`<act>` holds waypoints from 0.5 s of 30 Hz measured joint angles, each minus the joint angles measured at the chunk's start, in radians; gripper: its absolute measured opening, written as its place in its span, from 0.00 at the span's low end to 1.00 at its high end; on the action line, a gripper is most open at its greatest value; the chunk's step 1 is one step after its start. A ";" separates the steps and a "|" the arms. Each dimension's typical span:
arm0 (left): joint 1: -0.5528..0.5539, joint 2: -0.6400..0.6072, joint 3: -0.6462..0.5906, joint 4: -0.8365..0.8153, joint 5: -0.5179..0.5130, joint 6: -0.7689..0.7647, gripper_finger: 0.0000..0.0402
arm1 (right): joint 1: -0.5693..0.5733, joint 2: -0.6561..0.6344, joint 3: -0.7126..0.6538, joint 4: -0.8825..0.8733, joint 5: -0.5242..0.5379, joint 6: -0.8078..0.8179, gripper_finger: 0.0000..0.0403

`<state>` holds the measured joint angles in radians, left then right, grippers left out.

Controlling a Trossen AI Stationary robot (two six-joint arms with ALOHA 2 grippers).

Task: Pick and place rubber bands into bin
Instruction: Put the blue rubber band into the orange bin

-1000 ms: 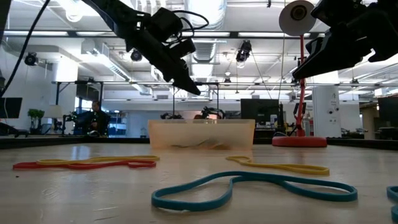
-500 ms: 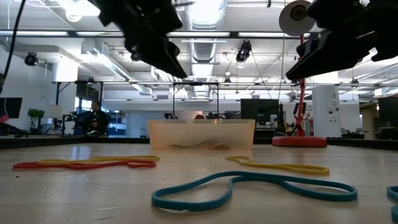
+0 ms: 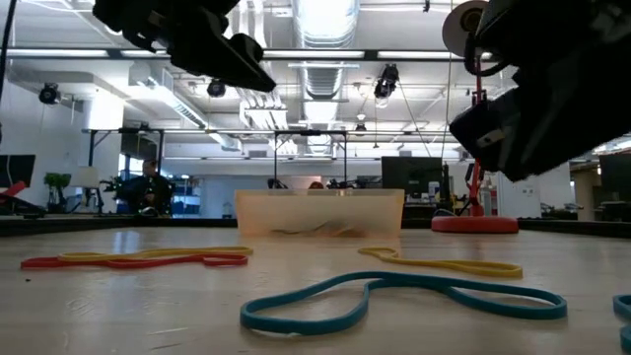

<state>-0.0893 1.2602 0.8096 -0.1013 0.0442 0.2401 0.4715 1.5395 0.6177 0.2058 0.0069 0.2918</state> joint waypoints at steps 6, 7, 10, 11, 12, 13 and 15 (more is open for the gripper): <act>0.000 -0.005 -0.081 0.150 -0.001 -0.007 0.43 | 0.035 0.179 0.146 0.017 -0.005 -0.080 0.16; 0.000 -0.005 -0.086 0.147 -0.001 -0.017 0.43 | 0.035 0.198 0.162 0.018 -0.005 -0.083 0.17; -0.002 -0.005 -0.099 0.145 -0.001 -0.040 0.43 | 0.032 0.251 0.213 0.019 -0.006 -0.086 0.21; -0.003 -0.006 -0.101 0.139 -0.001 -0.045 0.43 | 0.032 0.258 0.220 0.014 -0.007 -0.089 0.22; -0.005 -0.006 -0.102 0.145 0.000 -0.051 0.43 | 0.029 0.268 0.229 0.001 -0.007 -0.090 0.24; -0.007 -0.006 -0.103 0.152 -0.001 -0.051 0.43 | 0.027 0.281 0.247 0.006 -0.007 -0.092 0.26; -0.012 -0.010 -0.108 0.142 -0.001 -0.051 0.43 | 0.025 0.295 0.265 0.010 -0.008 -0.092 0.29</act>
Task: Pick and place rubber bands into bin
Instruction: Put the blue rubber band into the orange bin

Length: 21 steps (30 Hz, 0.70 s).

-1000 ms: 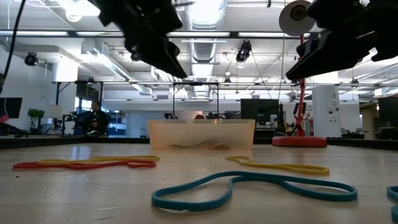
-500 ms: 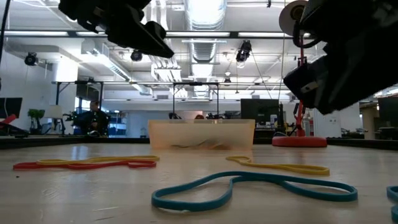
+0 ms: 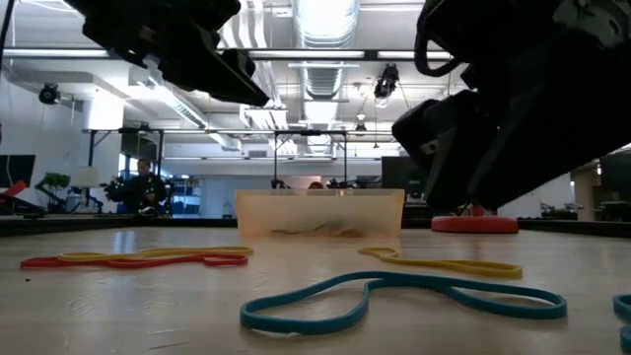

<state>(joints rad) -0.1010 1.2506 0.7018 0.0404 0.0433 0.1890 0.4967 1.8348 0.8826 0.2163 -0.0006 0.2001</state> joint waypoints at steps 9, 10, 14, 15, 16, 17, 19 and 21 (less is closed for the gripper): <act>-0.015 -0.014 -0.024 0.009 -0.001 0.003 0.43 | -0.011 0.077 0.072 -0.011 0.002 -0.002 0.43; -0.015 -0.025 -0.029 0.010 -0.001 0.003 0.43 | -0.014 0.094 0.087 0.000 0.003 0.000 0.44; -0.018 -0.065 -0.052 0.033 -0.014 0.007 0.43 | -0.022 0.163 0.123 -0.001 0.003 0.008 0.45; -0.018 -0.078 -0.060 0.014 -0.018 0.007 0.43 | -0.023 0.180 0.130 0.012 0.007 0.011 0.45; -0.018 -0.081 -0.061 0.024 -0.019 0.006 0.43 | -0.023 0.183 0.133 0.006 0.004 0.020 0.45; -0.019 -0.090 -0.061 0.038 -0.019 0.006 0.43 | -0.024 0.194 0.141 0.001 0.002 0.026 0.45; -0.020 -0.121 -0.075 0.015 -0.022 0.002 0.43 | -0.026 0.211 0.155 0.013 0.003 0.032 0.45; -0.021 -0.128 -0.071 0.043 -0.023 0.000 0.43 | -0.027 0.209 0.155 0.004 0.000 0.032 0.45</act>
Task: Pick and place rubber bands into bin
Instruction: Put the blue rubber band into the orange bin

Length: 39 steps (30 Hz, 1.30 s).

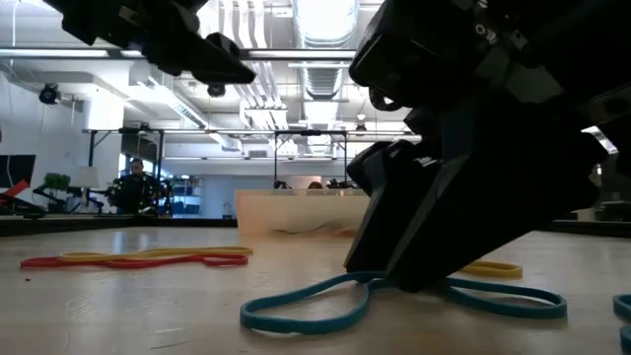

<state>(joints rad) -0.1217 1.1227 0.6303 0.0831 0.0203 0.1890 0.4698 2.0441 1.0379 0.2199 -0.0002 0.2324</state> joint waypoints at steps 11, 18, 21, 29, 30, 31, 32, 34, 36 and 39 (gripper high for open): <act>-0.010 -0.027 -0.033 0.013 -0.031 0.000 0.43 | -0.001 -0.014 0.027 -0.206 0.077 0.047 0.30; -0.010 -0.028 -0.033 0.024 -0.033 0.000 0.43 | -0.001 -0.012 0.024 -0.206 0.086 0.044 0.16; -0.010 -0.028 -0.032 0.025 -0.033 0.000 0.43 | -0.002 -0.012 0.023 -0.207 0.086 0.023 0.09; -0.010 -0.028 -0.033 0.025 -0.033 0.000 0.43 | -0.002 -0.013 0.040 -0.228 0.085 -0.033 0.02; -0.010 -0.028 -0.033 0.025 -0.033 0.000 0.43 | -0.002 -0.015 0.044 -0.231 0.084 -0.044 0.02; -0.010 -0.028 -0.033 0.025 -0.033 0.000 0.43 | -0.002 -0.017 0.047 -0.236 0.084 -0.054 0.02; -0.010 -0.028 -0.033 0.025 -0.034 0.000 0.43 | -0.002 -0.025 0.049 -0.237 0.086 -0.061 0.02; -0.010 -0.028 -0.033 0.025 -0.035 0.000 0.43 | -0.001 -0.039 0.048 -0.242 0.100 -0.075 0.02; -0.010 -0.028 -0.033 0.025 -0.035 0.000 0.43 | 0.000 -0.063 0.045 -0.277 0.120 -0.084 0.02; -0.010 -0.028 -0.033 0.025 -0.035 0.000 0.43 | -0.001 -0.106 0.041 -0.322 0.161 -0.095 0.02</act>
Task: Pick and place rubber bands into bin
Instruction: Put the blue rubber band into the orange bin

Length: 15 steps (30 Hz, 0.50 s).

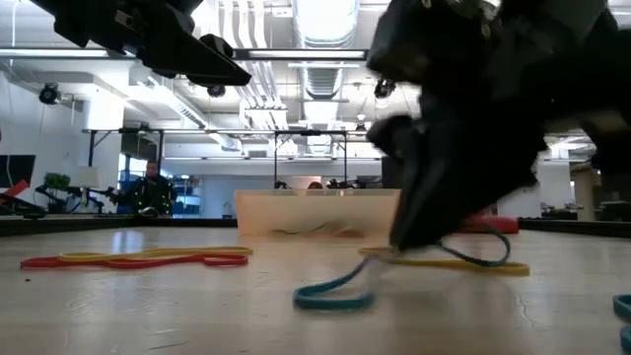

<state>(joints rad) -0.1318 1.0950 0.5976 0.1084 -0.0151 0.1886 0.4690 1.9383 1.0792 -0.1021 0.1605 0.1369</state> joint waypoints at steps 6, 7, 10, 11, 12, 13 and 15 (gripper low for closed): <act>0.001 0.000 -0.002 0.006 -0.001 0.000 0.43 | 0.000 -0.085 0.001 -0.052 0.078 -0.025 0.02; 0.001 0.000 -0.003 0.006 -0.001 0.000 0.43 | 0.000 -0.094 0.001 -0.051 0.084 -0.035 0.02; 0.001 0.000 -0.003 0.008 -0.002 0.000 0.43 | 0.000 -0.126 0.003 -0.056 0.126 -0.070 0.02; 0.001 0.000 -0.003 0.008 -0.002 0.000 0.43 | 0.000 -0.138 0.004 -0.059 0.135 -0.086 0.02; 0.001 0.000 -0.003 0.008 -0.002 0.000 0.43 | -0.001 -0.146 0.004 -0.069 0.147 -0.099 0.02; 0.001 0.000 -0.003 0.011 -0.002 0.000 0.43 | -0.003 -0.153 0.007 -0.076 0.161 -0.112 0.02; 0.001 0.000 -0.004 0.014 -0.002 0.001 0.43 | -0.007 -0.171 0.010 -0.078 0.197 -0.147 0.02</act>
<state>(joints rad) -0.1310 1.0950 0.5938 0.1223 -0.0166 0.1894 0.4621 1.7675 1.0897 -0.1805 0.3576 -0.0101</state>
